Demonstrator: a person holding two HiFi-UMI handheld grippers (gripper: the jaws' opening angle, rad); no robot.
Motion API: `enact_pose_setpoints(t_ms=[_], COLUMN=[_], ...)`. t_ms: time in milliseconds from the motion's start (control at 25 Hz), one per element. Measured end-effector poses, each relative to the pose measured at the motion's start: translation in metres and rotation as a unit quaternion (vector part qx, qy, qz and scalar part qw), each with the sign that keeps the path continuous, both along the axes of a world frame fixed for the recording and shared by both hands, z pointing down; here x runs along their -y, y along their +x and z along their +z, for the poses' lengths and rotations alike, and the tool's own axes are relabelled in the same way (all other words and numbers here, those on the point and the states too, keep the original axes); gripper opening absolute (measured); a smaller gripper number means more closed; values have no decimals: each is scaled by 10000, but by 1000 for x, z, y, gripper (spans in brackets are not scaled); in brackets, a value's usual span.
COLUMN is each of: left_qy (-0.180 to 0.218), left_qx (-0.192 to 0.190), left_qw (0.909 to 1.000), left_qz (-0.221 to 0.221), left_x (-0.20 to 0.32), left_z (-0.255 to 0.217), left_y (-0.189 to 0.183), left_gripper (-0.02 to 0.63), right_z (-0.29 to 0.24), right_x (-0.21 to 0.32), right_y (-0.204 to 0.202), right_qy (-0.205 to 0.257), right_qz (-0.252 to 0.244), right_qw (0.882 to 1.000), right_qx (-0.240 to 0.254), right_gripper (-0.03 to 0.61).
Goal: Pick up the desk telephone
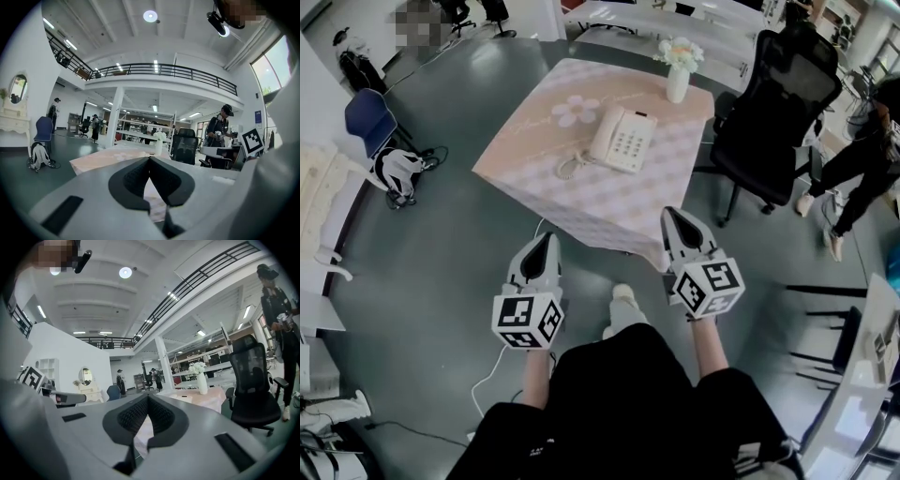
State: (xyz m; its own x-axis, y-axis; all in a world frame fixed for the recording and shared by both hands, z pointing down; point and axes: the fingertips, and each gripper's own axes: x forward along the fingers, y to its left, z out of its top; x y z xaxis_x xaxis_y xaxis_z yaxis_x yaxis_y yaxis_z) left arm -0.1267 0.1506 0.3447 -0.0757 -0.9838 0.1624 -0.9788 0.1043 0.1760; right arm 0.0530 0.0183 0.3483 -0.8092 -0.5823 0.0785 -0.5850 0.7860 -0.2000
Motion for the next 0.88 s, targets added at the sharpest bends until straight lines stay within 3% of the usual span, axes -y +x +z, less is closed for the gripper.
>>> enact_pose_setpoints(t_ms=[880], left_qy=[-434], left_qx=[-387], left_qw=[9980], left_qz=[250], left_x=[148], left_z=[33], left_y=[-74], left_gripper=[-2], right_z=[30], right_x=[147], right_y=[-60], right_qy=[-638], right_qz=[376], right_qw=[9972], right_qx=[-71], right_gripper=[-8])
